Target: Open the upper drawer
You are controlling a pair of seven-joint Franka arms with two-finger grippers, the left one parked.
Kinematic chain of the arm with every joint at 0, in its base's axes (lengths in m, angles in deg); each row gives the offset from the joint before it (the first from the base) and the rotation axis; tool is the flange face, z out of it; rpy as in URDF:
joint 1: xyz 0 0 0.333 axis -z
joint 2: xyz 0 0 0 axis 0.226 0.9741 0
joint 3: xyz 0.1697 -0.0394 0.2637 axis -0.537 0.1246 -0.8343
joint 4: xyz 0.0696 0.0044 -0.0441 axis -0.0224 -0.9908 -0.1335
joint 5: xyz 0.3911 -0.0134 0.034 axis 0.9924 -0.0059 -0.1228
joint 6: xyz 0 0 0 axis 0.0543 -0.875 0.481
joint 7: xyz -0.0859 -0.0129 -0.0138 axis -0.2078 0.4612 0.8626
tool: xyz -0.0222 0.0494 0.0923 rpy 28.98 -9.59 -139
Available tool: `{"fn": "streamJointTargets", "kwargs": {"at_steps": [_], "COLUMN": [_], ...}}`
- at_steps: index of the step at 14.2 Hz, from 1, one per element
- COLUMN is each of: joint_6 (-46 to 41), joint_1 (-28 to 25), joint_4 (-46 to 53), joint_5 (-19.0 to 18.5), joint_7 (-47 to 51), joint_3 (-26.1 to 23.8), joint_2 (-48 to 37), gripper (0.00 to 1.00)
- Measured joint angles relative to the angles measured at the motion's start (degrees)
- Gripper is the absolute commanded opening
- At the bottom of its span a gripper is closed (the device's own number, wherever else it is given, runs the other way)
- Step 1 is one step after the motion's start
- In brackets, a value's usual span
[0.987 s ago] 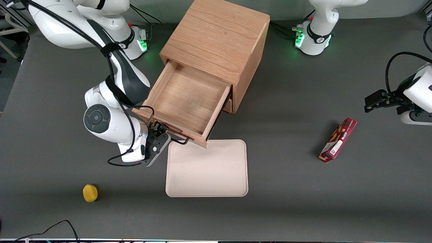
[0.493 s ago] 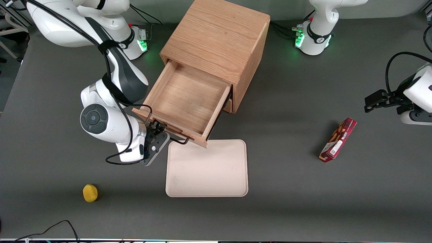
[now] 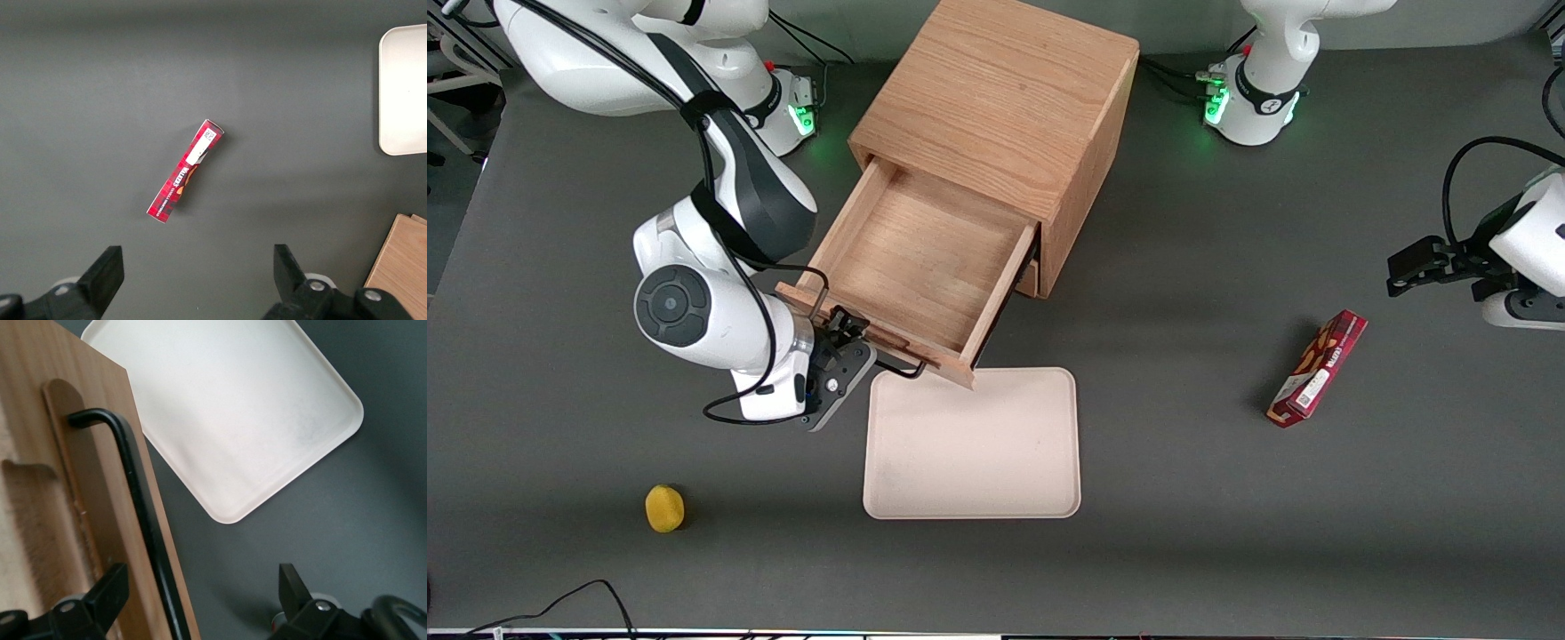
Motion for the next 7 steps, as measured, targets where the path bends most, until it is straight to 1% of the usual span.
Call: {"fn": "streamJointTargets", "kwargs": {"at_steps": [7], "joint_6": [-9.9], "joint_1": [1.0], "joint_4": [2.7], "joint_5": [1.2], "joint_7": [1.9], "joint_3": [0.0], "joint_2": [-8.2], "gripper": [1.0]}}
